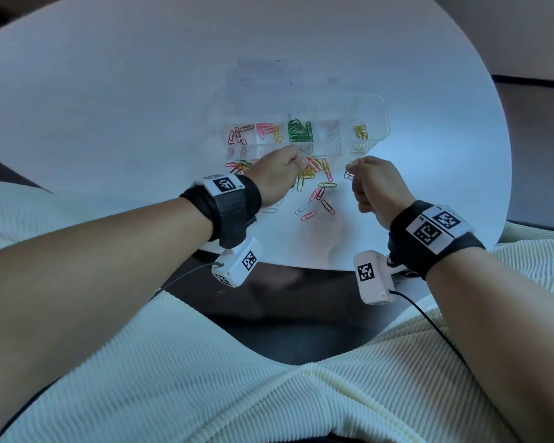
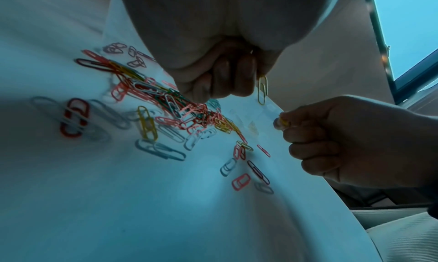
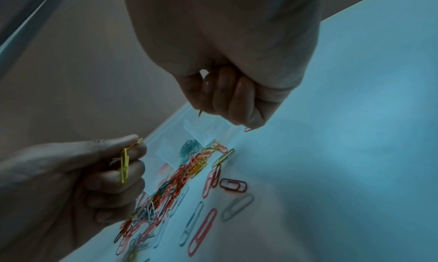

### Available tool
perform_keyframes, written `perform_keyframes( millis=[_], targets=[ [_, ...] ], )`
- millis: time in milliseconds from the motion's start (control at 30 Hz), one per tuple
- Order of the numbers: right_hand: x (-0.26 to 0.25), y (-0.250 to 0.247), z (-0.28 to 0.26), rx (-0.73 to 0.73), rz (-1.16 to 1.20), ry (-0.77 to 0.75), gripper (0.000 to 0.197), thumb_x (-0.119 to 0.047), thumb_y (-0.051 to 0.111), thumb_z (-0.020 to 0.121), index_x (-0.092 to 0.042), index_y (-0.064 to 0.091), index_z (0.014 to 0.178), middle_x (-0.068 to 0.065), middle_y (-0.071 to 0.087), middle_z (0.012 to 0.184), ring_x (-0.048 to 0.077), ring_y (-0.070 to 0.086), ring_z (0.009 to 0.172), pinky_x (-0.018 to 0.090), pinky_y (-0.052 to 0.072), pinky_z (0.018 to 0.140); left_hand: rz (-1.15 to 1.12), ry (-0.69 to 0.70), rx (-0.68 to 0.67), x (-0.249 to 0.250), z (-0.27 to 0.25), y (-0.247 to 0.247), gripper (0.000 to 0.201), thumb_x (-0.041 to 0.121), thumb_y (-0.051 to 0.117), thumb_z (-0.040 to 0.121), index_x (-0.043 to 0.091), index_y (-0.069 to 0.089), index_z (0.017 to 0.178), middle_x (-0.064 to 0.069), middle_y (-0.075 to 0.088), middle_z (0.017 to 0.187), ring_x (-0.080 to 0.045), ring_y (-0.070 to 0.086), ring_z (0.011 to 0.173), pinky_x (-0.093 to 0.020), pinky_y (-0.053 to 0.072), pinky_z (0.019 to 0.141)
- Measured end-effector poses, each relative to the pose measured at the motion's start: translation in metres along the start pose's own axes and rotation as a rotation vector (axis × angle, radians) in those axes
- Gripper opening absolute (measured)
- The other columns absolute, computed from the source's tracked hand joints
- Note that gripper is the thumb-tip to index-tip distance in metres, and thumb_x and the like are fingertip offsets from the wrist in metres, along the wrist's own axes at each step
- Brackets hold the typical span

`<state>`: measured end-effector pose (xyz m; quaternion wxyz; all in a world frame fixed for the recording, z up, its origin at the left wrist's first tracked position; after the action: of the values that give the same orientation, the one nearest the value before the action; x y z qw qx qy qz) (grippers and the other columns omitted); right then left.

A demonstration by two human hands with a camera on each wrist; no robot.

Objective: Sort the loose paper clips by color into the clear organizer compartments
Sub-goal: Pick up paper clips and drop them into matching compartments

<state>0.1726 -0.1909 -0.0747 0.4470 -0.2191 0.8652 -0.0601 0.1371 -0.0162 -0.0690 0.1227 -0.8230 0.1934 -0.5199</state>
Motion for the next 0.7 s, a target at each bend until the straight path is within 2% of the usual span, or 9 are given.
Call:
perform_keyframes(
  millis=[133,233,300,367,433,500,567,633,700],
  targets=[
    [0.002,0.005,-0.003,-0.039,0.171,0.055,0.029,-0.011,0.039,0.088,-0.021,0.027,0.064,-0.007,0.024,0.044,0.014,0.013,0.044,0.024,0.011,0.046,0.054,-0.004,-0.056,0.000,-0.003,0.006,0.025,0.030,0.038,0.101,0.017,0.048,0.083,0.004,0.051,0.067,-0.015,0.047,0.066,-0.028,0.037,0.063],
    [0.003,0.012,-0.004,-0.105,0.189,0.064,0.033,-0.016,0.039,0.094,-0.021,0.028,0.063,-0.005,0.021,0.050,0.015,0.011,0.048,0.024,0.009,0.047,0.088,0.038,-0.077,0.005,-0.002,0.007,0.022,0.027,0.049,0.099,0.012,0.056,0.084,0.007,0.050,0.065,-0.008,0.046,0.059,-0.023,0.038,0.059],
    [0.005,0.018,-0.004,-0.167,0.231,0.079,0.037,-0.024,0.041,0.099,-0.021,0.030,0.064,-0.004,0.018,0.054,0.014,0.011,0.048,0.025,0.009,0.047,0.105,0.071,-0.074,0.009,-0.002,0.007,0.022,0.026,0.054,0.096,0.010,0.063,0.085,0.011,0.051,0.064,-0.001,0.045,0.057,-0.013,0.038,0.055],
    [0.006,0.022,-0.004,-0.211,0.317,0.108,0.036,-0.027,0.044,0.099,-0.021,0.033,0.066,-0.001,0.020,0.057,0.014,0.014,0.047,0.024,0.012,0.044,0.086,0.088,-0.062,0.013,-0.003,0.005,0.020,0.026,0.058,0.095,0.012,0.066,0.084,0.016,0.052,0.063,0.007,0.048,0.053,-0.002,0.033,0.050],
    [0.006,0.024,-0.004,-0.220,0.408,0.142,0.029,-0.025,0.047,0.098,-0.018,0.039,0.070,0.001,0.033,0.056,0.015,0.025,0.046,0.023,0.022,0.040,0.043,0.093,-0.045,0.015,-0.003,0.004,0.018,0.024,0.059,0.094,0.012,0.067,0.084,0.018,0.053,0.063,0.014,0.049,0.049,0.002,0.032,0.050],
    [0.002,0.023,-0.006,-0.212,0.505,0.159,0.020,-0.019,0.048,0.096,-0.016,0.045,0.077,0.005,0.048,0.060,0.016,0.037,0.046,0.023,0.033,0.042,0.007,0.095,-0.025,0.017,-0.003,0.002,0.020,0.024,0.060,0.094,0.009,0.069,0.085,0.017,0.052,0.061,0.013,0.047,0.046,-0.001,0.032,0.050],
    [0.000,0.021,-0.006,-0.202,0.553,0.154,0.017,-0.013,0.048,0.093,-0.015,0.045,0.076,0.006,0.050,0.060,0.017,0.039,0.048,0.024,0.037,0.043,-0.023,0.080,-0.012,0.016,-0.002,0.000,0.022,0.026,0.060,0.093,0.008,0.071,0.086,0.015,0.048,0.054,0.006,0.041,0.041,-0.008,0.033,0.048],
    [-0.003,0.021,-0.005,-0.201,0.506,0.117,0.024,-0.010,0.051,0.090,-0.018,0.040,0.071,0.001,0.038,0.055,0.016,0.027,0.048,0.024,0.026,0.041,-0.045,0.071,-0.008,0.016,-0.002,-0.002,0.022,0.025,0.059,0.094,0.008,0.071,0.088,0.016,0.045,0.043,0.002,0.037,0.037,-0.011,0.031,0.044],
    [-0.006,0.019,-0.005,-0.187,0.358,0.044,0.032,-0.009,0.057,0.088,-0.021,0.036,0.067,-0.003,0.025,0.053,0.014,0.016,0.047,0.026,0.013,0.046,-0.060,0.071,-0.001,0.017,-0.002,-0.004,0.022,0.025,0.059,0.094,0.008,0.071,0.088,0.017,0.045,0.041,0.002,0.037,0.037,-0.011,0.031,0.043]
  ],
)
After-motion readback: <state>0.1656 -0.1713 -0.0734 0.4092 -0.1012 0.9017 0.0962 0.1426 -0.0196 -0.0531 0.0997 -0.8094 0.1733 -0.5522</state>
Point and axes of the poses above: each hand's wrist, its own z-axis towards the middle knuckle, its own y-axis out of the palm, x = y × z, the point moved 9 cm from there along z, towards the middle knuckle
